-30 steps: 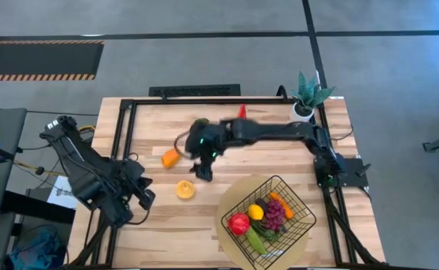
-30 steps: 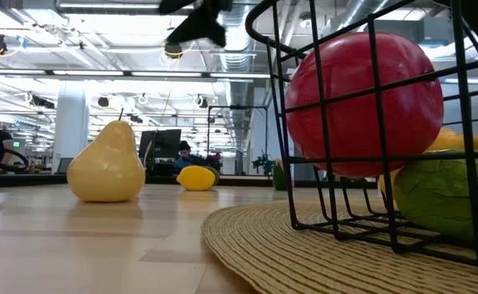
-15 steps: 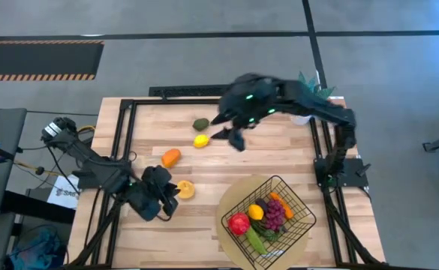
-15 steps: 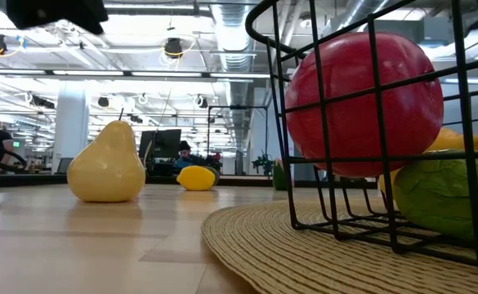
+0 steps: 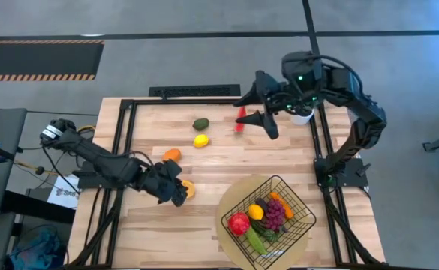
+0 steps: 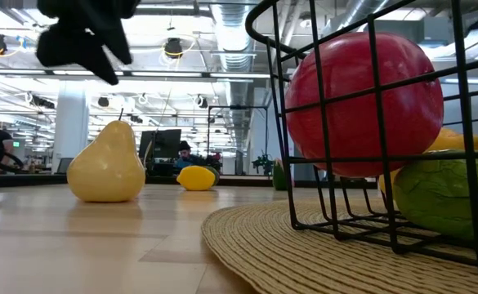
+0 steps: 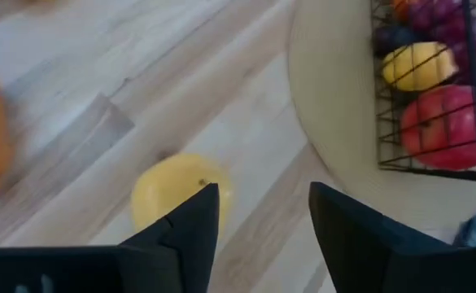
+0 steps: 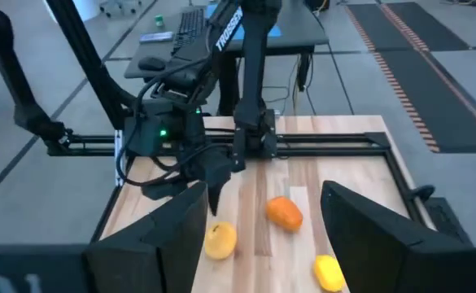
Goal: Build produce basket
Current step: Put the pear into the mesh basket
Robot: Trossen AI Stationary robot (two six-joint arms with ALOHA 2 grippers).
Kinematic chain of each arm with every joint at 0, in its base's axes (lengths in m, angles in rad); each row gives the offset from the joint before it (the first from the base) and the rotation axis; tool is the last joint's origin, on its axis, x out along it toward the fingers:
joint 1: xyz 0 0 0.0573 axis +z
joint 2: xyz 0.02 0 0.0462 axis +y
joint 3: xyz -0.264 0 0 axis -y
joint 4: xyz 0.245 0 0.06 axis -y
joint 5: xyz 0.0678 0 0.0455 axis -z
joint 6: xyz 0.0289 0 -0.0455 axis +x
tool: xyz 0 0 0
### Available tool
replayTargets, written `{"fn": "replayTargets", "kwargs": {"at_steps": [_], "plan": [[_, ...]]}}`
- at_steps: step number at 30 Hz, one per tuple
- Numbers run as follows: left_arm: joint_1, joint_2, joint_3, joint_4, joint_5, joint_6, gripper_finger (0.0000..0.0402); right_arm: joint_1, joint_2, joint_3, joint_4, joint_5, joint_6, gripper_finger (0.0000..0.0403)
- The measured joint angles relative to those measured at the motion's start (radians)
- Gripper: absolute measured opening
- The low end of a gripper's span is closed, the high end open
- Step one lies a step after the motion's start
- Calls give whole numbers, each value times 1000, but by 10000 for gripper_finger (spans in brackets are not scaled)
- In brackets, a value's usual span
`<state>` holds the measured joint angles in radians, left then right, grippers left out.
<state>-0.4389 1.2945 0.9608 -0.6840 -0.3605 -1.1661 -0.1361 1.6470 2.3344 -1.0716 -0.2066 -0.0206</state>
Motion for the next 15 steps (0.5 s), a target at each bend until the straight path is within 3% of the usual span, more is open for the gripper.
{"fn": "replayTargets", "kwargs": {"at_steps": [7, 15], "plan": [[39, 13, -1, 13, 30, 27, 171, -11, 3, -1, -23, 0, -14, 260], [61, 130, -2, -12, 126, 56, 170, -11, 9, -1, -36, 0, -17, 260]]}}
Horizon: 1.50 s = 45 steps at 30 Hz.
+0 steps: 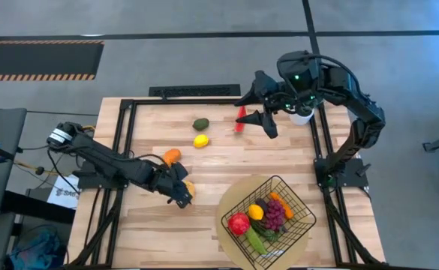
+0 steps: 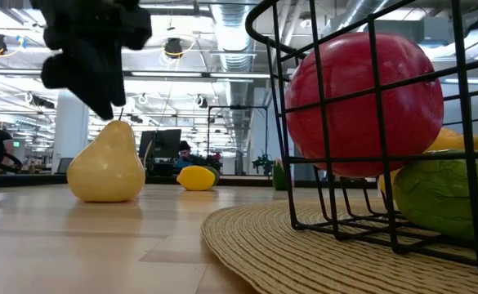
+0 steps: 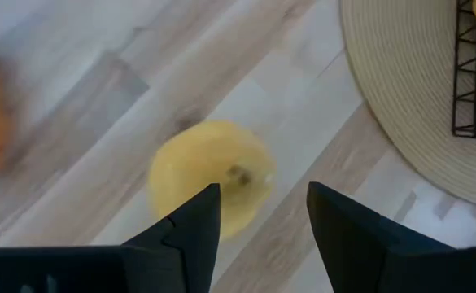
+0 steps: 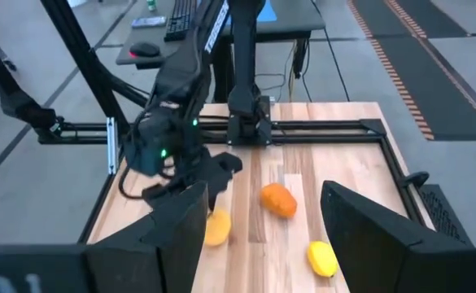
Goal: Build produce basket
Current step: Put the pear into the mesh basket
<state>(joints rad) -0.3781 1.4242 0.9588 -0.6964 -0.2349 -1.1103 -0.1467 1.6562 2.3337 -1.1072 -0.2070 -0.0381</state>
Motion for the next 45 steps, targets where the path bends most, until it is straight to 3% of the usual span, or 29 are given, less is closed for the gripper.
{"fn": "replayTargets", "kwargs": {"at_steps": [10, 20, 29, 37, 41, 45], "plan": [[43, 46, 3, 101, -20, 43, 170, 0, 0, 0, -20, 0, 3, 260], [72, 43, 1, 99, -24, 86, 170, 0, 0, 0, -39, 0, 3, 260], [73, 37, 2, 86, 90, 74, 170, 0, 0, 0, -44, 0, 4, 260], [105, 39, 1, 72, -12, 12, 169, 0, 0, 0, -45, 0, 7, 260], [121, 39, 1, 18, -77, -26, 141, 1, 0, 0, -45, 0, 21, 260], [126, 39, 0, -49, -123, -42, 71, 3, 0, 0, -45, 0, 23, 260]]}}
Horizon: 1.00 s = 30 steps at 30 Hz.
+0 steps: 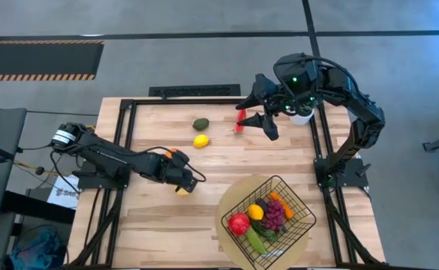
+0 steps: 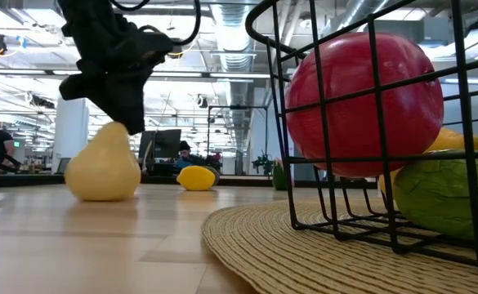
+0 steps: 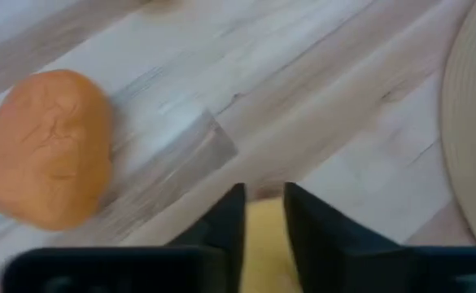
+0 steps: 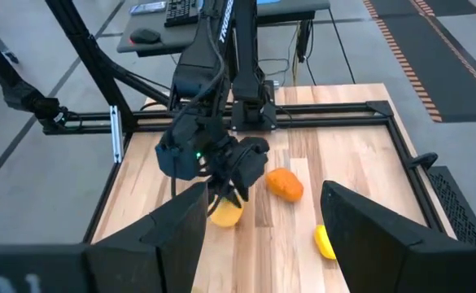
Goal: Build produce basket
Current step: Put the pear into the mesh basket
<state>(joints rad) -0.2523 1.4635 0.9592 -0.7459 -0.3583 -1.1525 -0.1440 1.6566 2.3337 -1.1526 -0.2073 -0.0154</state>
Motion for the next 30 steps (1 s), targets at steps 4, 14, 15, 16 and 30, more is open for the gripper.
{"fn": "replayTargets", "kwargs": {"at_steps": [4, 14, 15, 16, 30], "plan": [[-1, 0, 0, -23, -18, -13, 9, 0, 0, 0, 0, 0, 0, 260], [-1, -13, 1, -21, -5, -19, 16, 0, 0, 0, 0, 0, -1, 260], [-1, -18, 3, -34, 9, -19, 16, 0, 0, 0, 0, 0, -1, 260], [-1, -25, 8, -48, 17, -20, 16, 0, 0, 0, 0, 0, -1, 260], [-13, -142, 50, -116, 176, 30, 39, 0, 0, 0, -1, 0, -25, 260]]}}
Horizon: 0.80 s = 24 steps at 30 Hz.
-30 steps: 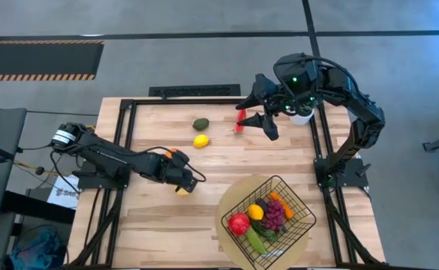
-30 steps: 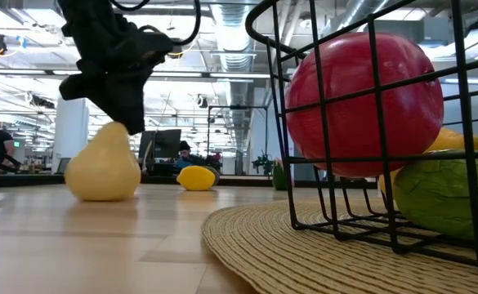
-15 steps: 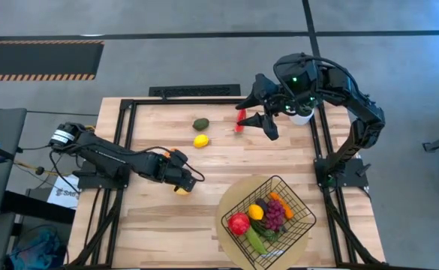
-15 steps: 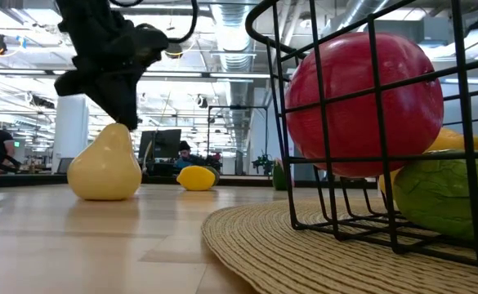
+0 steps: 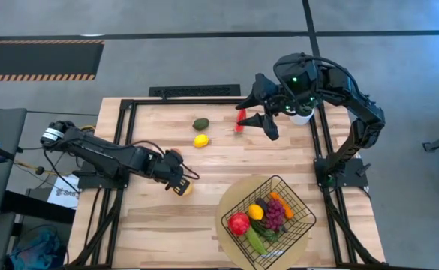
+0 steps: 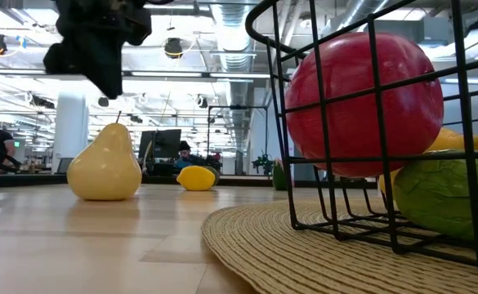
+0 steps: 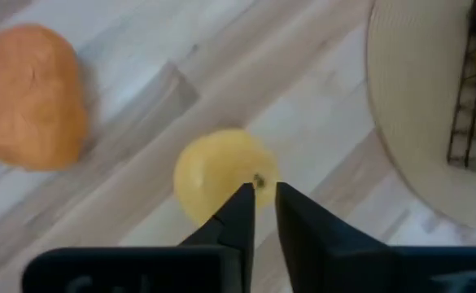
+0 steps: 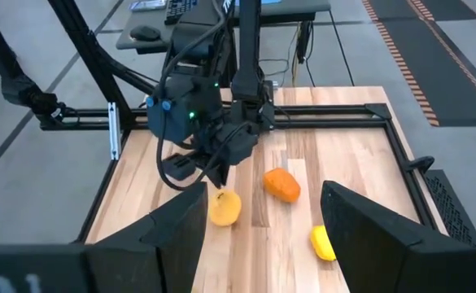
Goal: Build produce basket
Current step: Put the pear into the mesh basket
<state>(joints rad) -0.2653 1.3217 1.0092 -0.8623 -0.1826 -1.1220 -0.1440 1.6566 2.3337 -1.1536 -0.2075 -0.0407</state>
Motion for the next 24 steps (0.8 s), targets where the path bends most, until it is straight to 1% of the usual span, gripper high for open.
{"fn": "replayTargets", "kwargs": {"at_steps": [2, 9, 12, 16, 20, 24], "plan": [[-3, 7, 0, -15, 3, -6, 63, 0, 0, 0, -3, 0, -19, 260], [-2, 28, -1, -3, -27, -37, 169, 0, 0, 0, -9, 0, -47, 260], [-2, 37, 0, 4, -15, -46, 199, 0, 0, 0, -9, 0, -50, 260], [-2, 71, -1, 19, 18, -50, 217, 0, 0, 0, -12, 0, -50, 260], [-2, 106, -1, 41, 20, -42, 217, 0, 0, 0, -16, 0, -50, 260], [1, 110, 0, 54, 11, -42, 215, 0, 0, 0, -15, 0, -50, 260]]}}
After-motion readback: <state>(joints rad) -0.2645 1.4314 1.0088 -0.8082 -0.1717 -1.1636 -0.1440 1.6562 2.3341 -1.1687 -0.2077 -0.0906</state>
